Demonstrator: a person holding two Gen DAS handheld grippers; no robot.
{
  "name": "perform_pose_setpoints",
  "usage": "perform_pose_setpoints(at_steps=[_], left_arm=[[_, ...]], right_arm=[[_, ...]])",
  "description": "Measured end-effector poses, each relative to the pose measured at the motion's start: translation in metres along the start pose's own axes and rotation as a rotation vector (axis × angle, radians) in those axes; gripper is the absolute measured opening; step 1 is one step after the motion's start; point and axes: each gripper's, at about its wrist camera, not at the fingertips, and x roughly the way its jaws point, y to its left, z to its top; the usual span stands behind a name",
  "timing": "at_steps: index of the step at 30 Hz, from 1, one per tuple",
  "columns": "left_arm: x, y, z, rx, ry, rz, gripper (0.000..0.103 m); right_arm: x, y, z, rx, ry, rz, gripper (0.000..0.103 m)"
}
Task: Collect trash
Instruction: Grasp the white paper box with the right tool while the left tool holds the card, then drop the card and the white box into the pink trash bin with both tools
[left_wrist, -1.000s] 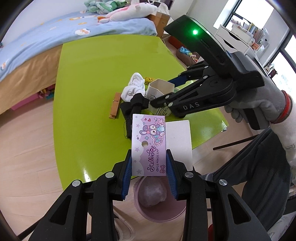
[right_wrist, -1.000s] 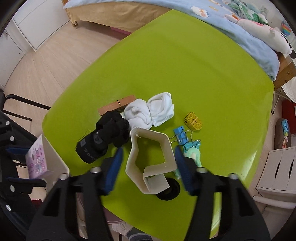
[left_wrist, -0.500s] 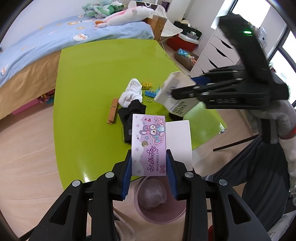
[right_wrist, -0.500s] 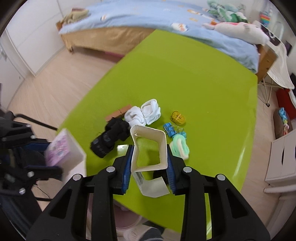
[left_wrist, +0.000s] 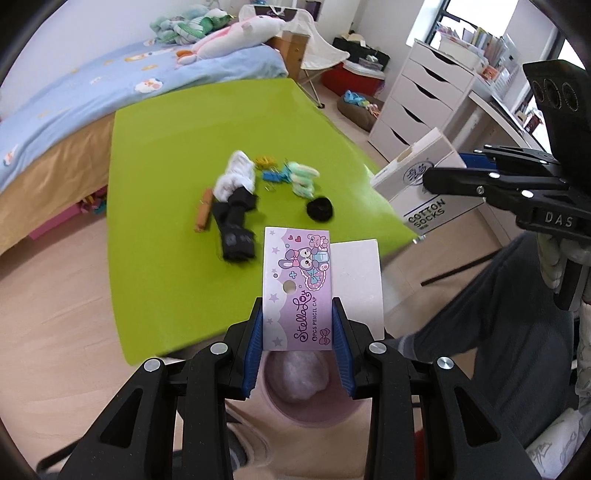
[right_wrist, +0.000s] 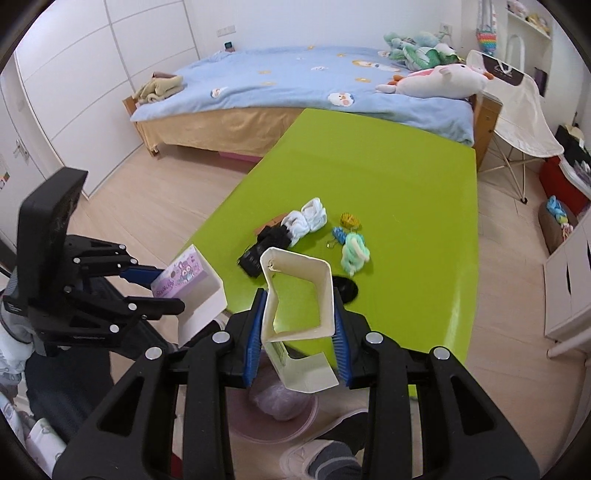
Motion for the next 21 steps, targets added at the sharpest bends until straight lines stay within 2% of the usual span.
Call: perform_pose_setpoints(at_steps=[11,13,14,15,18,21], left_arm=[[0.019,-0.03,-0.027,0.036,0.082,-0.035,0.036],[0.021,-0.032,-0.028,0.039,0.09,-0.05,0.044],[0.023,-0.032,-0.028,0.038,0.091,-0.053,0.063],[0.023,-0.033,-0.028,0.034,0.087,-0.055,0.078],[0.026,-0.03,-0.03,0.019,0.083,-0.054,0.091],[0.023,-0.025,-0.033,-0.004,0.07,-0.047,0.095]], right_arm=[[-0.015,0.0,-0.055,0.062,0.012,0.029,0.033],[-0.015,0.0,-0.057,0.065,0.015,0.033,0.033],[-0.014,0.001,-0.058,0.066,0.018,0.036,0.033],[-0.014,0.001,-0.059,0.066,0.021,0.038,0.033],[-0.01,0.003,-0.062,0.066,0.031,0.048,0.033],[-0.007,0.008,-0.066,0.058,0.043,0.061,0.033]])
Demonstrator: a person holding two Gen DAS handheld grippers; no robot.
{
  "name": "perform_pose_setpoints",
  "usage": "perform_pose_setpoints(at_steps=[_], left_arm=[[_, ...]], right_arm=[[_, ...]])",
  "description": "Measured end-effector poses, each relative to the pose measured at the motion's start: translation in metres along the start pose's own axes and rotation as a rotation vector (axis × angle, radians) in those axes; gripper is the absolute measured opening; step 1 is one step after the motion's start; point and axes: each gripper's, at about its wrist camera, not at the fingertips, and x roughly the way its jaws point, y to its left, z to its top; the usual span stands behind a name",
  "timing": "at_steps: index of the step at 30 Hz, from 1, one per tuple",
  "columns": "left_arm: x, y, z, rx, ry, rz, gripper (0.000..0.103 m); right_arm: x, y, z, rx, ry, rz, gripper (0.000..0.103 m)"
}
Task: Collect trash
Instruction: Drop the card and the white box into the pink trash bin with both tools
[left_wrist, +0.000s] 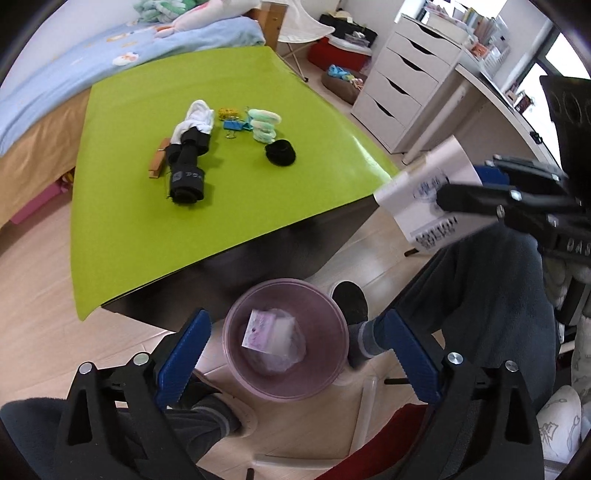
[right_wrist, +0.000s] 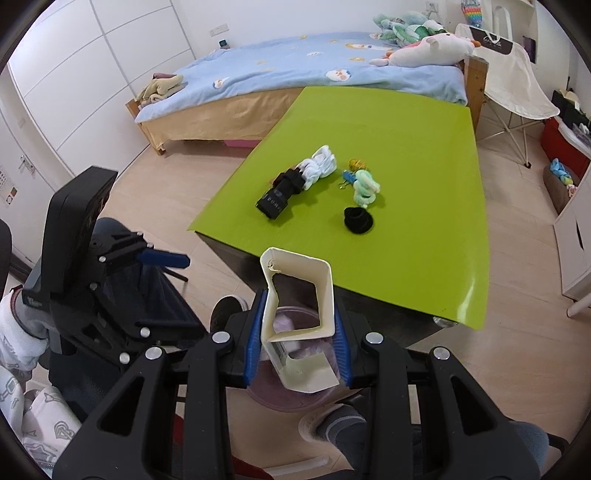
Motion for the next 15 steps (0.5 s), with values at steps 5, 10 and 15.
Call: perform_pose_setpoints(at_steps=[5,10,15], left_arm=[[-0.014,0.012,-0.002,-0.037,-0.037,0.026,0.095],[-0.029,0.026,0.0,-0.066,-0.072,0.051,0.096],[-0.043,0.039,0.001,-0.092,-0.102,0.076,0.096]], right_arm=[[0.007,0.007,-0.003,-0.014,0.018,0.021,0.033],[0.016,0.02,-0.003,-0.041,0.04,0.058,0.033],[0.025,0.03,-0.001,-0.059,0.054,0.097,0.069]])
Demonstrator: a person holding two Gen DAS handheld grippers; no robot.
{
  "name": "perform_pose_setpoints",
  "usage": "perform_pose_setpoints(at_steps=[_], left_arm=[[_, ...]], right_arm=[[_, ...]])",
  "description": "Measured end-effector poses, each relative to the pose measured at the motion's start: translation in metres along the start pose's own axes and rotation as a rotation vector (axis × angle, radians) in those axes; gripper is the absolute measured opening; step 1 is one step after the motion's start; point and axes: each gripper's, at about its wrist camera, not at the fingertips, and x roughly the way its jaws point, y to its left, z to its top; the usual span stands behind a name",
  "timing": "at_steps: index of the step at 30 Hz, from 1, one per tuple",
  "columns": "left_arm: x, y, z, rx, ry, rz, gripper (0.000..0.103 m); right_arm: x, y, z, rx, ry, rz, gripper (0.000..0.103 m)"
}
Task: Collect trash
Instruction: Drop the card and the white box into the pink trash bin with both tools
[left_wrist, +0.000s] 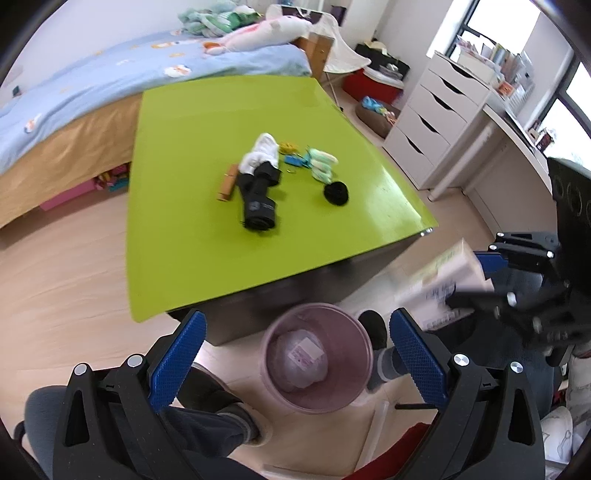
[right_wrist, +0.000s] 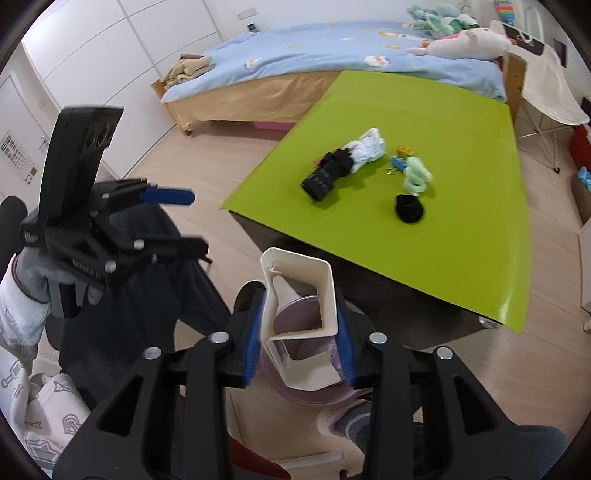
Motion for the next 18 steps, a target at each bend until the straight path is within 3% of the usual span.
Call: perform_pose_setpoints(at_steps=[2,6,18], left_arm=[[-0.002,0.002,0.0,-0.004,-0.004,0.005,0.096],[0.001,0.003,-0.001,-0.009,0.002,0.004,0.096],[0.01,0.0,0.001,-0.008,0.01,-0.004,0.096]], right_arm=[[0.0,-0.001,0.0,0.009,-0.007,-0.006,0.084],[0.001,-0.007,0.0,0.037,-0.008,-0.033,0.097],[-0.007,-0.029,0.001,0.125,-0.047,-0.081,0.1]])
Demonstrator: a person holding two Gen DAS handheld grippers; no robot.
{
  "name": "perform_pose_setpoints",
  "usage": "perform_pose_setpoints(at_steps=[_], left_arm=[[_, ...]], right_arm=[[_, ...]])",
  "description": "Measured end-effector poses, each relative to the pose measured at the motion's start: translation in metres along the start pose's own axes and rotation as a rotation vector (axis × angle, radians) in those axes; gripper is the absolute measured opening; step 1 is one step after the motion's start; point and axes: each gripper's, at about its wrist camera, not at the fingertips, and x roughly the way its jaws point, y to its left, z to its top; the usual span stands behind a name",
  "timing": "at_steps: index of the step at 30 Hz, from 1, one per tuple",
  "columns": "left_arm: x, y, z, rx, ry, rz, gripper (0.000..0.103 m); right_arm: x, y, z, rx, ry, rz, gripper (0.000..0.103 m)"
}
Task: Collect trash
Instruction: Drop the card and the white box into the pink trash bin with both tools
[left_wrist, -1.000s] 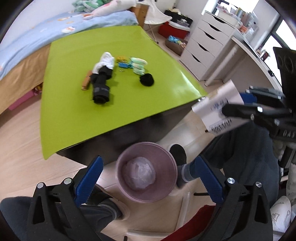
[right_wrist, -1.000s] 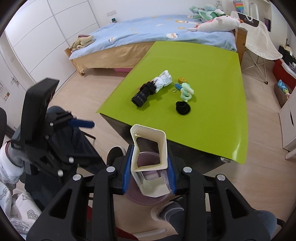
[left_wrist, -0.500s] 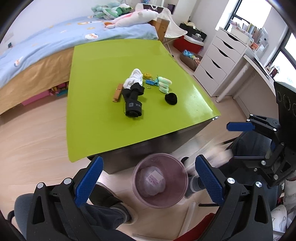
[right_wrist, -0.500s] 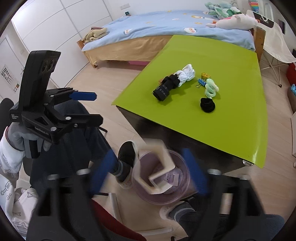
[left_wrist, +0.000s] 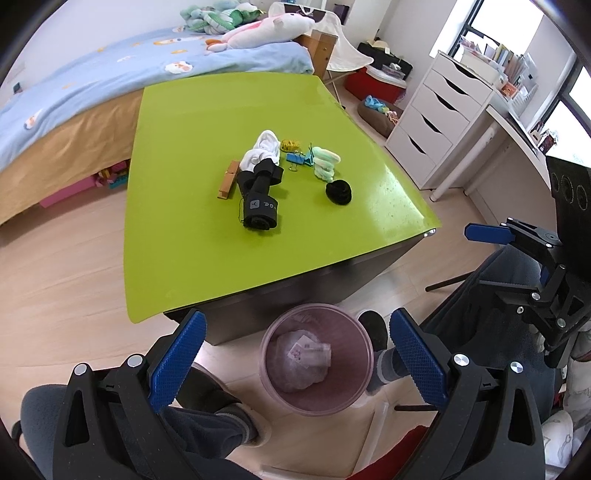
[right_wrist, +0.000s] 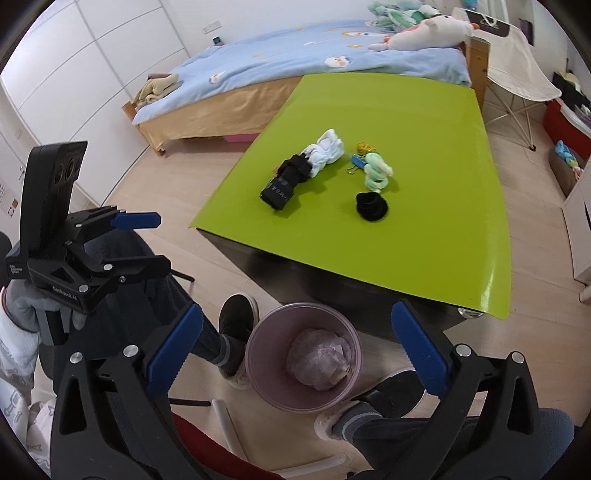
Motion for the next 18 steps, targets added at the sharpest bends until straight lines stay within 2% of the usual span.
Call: perform_pose_setpoints(at_steps=[9,18], left_arm=[[0.008,0.005,0.014,-0.009,-0.012,0.0,0.096],[0.015,0.013,0.039,-0.016,-0.039,0.0,0.096]], right_arm=[[0.006,-0.014,0.023,-0.001,-0.011,-0.055,0.1],[0.039,-0.03,0.073,-0.054,0.043,-0.148,0.1]])
